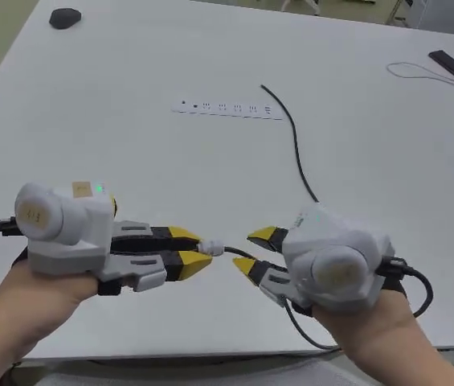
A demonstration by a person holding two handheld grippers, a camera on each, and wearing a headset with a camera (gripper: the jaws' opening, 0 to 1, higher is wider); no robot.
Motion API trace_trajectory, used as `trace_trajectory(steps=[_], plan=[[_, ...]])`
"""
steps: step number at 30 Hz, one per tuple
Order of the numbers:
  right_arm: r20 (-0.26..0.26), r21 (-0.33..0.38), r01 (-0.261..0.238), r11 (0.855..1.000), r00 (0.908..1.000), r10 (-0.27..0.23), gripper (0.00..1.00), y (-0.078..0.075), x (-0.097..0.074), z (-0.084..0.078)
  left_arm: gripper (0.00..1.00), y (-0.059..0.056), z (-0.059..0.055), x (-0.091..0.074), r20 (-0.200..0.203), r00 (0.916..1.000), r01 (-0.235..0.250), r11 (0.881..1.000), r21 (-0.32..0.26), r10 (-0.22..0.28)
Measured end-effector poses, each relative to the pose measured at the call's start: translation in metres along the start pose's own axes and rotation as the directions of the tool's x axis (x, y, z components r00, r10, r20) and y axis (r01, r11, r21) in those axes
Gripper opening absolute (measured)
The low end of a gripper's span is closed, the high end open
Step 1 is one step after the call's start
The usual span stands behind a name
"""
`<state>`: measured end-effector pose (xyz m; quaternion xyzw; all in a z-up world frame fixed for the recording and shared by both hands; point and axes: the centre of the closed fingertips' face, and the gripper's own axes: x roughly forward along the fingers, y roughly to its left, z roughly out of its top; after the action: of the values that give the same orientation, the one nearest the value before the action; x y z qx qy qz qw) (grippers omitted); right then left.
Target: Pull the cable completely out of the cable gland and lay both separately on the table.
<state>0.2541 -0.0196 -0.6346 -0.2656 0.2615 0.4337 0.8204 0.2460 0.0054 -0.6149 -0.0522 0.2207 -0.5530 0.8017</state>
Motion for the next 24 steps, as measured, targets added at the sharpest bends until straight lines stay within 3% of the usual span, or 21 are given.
trace_trajectory(steps=[9,15,24], plan=[[-0.018,-0.123,-0.002,0.992,0.9998,0.0,0.07,0.0065,0.0034,0.0038,0.15,-0.0028,-0.0045,0.0019,-0.013,0.9999,0.0,1.0,-0.001,0.0],[-0.014,-0.118,-0.019,0.993,0.9997,0.018,0.02,0.0091,0.0034,0.0033,0.15,-0.0027,-0.0046,0.0036,-0.013,0.9999,0.001,1.0,0.006,-0.001],[-0.004,-0.052,-0.022,0.998,0.9998,0.021,0.0,0.0068,0.006,0.0014,0.15,-0.0012,-0.0049,0.0036,-0.017,0.9998,0.003,1.0,0.018,-0.002]])
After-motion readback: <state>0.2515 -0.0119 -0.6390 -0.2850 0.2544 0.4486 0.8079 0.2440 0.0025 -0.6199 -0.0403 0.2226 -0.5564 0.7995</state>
